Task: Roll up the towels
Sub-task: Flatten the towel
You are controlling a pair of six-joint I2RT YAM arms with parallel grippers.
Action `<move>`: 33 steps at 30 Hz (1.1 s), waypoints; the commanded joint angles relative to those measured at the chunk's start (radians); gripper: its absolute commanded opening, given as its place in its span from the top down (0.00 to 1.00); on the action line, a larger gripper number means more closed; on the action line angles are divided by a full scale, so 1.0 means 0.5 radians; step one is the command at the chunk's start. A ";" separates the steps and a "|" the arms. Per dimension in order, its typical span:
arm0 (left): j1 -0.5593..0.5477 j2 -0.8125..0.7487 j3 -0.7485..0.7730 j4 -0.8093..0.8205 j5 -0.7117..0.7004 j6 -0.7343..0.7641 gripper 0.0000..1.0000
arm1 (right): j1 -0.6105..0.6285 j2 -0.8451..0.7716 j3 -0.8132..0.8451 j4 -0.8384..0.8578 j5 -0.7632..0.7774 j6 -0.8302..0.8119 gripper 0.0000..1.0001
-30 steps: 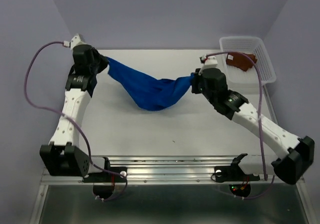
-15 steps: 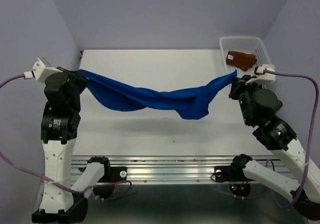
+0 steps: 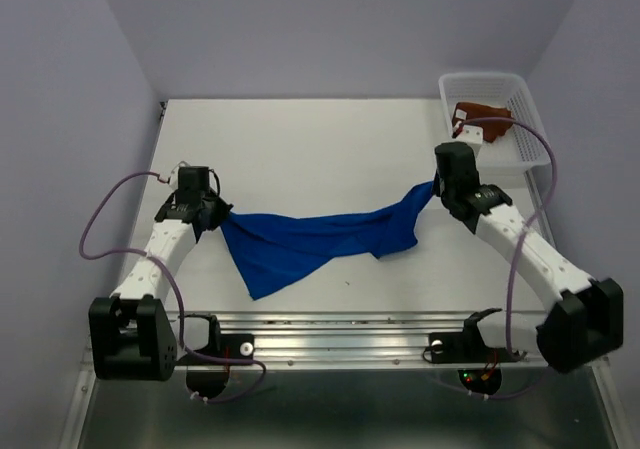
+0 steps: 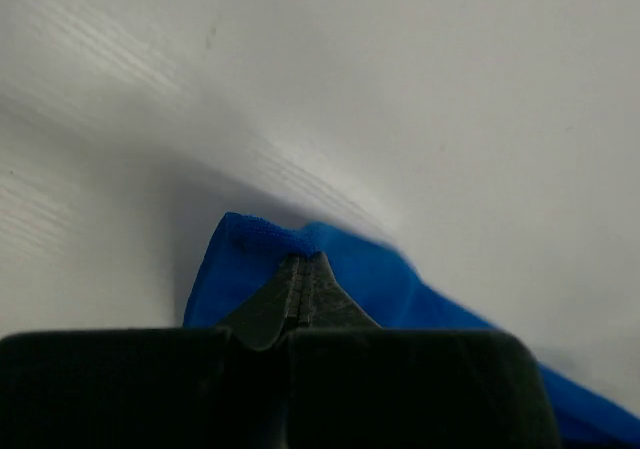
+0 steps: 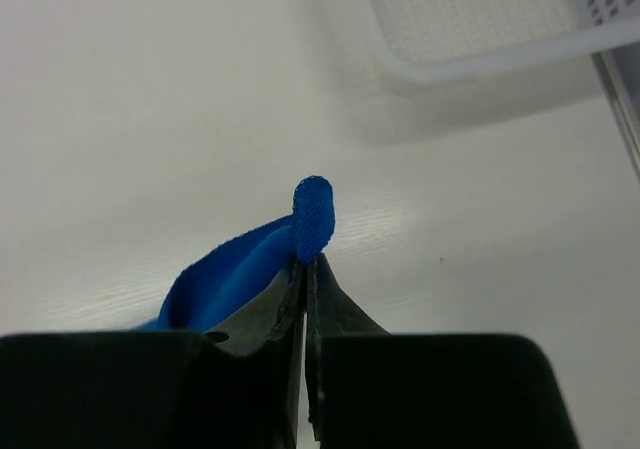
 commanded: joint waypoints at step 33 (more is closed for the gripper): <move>-0.019 0.185 -0.121 0.192 0.153 0.056 1.00 | -0.401 0.668 -0.431 0.149 -1.269 0.184 0.36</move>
